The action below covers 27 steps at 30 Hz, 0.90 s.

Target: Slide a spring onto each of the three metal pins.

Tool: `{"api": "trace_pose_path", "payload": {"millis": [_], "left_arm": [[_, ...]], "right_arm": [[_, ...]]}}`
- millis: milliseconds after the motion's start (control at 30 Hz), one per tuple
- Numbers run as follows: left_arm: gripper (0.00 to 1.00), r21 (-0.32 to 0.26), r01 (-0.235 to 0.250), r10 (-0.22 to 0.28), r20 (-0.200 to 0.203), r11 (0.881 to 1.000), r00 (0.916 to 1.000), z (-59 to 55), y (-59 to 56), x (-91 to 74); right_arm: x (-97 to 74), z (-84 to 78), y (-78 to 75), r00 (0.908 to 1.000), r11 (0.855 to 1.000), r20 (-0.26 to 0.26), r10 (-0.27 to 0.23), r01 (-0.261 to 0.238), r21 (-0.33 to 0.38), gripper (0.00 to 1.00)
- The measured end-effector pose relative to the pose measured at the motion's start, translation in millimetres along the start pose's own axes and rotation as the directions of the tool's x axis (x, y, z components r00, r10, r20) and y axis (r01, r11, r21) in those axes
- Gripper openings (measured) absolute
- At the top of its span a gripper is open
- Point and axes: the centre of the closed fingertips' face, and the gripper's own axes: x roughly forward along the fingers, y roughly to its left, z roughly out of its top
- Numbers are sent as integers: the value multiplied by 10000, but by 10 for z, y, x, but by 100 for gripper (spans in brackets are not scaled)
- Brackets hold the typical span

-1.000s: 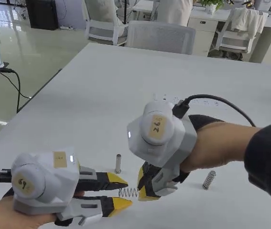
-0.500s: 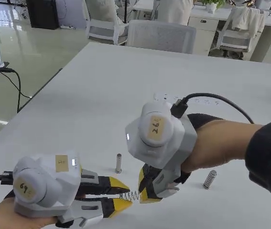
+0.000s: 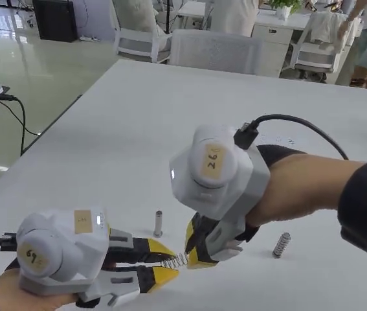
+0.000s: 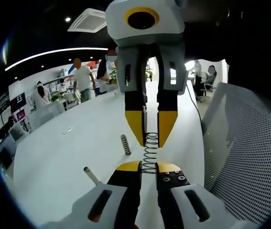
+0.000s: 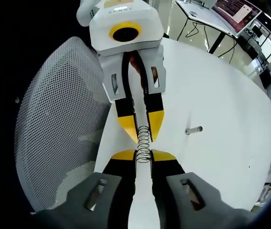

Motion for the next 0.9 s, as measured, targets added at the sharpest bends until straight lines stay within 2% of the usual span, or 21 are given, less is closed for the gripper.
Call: {"api": "trace_pose_path", "payload": {"millis": [433,700,900], "left_arm": [[8,-113,-88,89,76,9999,9999,8,16,13],[8,-443,-142,154,260,9989,9995,37,33,28],[8,-518,-122,138,305,9986,9994,45,27,50]], "right_arm": [[-62,163,-20,9988,9996,404,-264,270,-123,13],[-82,268,-51,9964,9988,731,-432,449,-207,13],[-74,281,-54,9961,9986,763,-451,471,-245,13]]}}
